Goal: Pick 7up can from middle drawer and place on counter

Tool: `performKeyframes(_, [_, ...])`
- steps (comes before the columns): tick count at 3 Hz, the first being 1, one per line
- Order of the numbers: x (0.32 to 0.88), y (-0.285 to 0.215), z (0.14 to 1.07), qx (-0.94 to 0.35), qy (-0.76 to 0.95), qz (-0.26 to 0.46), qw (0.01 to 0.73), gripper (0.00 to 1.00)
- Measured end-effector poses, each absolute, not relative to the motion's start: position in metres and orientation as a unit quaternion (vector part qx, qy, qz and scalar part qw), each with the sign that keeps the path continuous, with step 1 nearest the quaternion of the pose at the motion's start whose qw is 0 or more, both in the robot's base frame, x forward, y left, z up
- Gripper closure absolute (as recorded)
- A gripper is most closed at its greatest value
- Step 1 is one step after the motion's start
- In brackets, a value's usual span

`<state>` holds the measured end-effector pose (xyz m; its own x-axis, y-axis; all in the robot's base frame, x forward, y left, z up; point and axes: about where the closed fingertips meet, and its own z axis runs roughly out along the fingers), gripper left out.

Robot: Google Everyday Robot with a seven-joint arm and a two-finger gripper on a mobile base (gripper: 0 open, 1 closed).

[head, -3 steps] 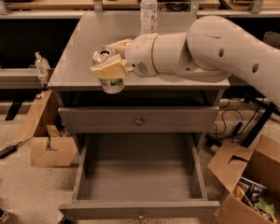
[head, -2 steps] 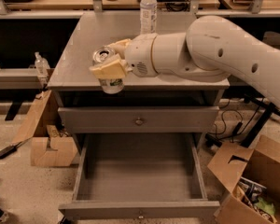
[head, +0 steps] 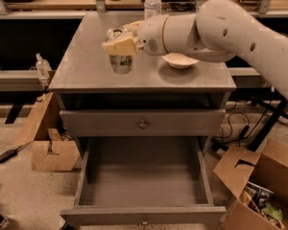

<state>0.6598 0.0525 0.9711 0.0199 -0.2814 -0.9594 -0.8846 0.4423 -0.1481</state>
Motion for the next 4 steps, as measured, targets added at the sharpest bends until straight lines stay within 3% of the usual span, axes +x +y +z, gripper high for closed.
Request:
performKeyframes(2, [0.744,0.053,0.984,-0.428,0.651,0.306,0.547,1.0])
performKeyframes(4, [0.804,0.101,0.952,-0.415,0.68,0.326,0.509,1.0])
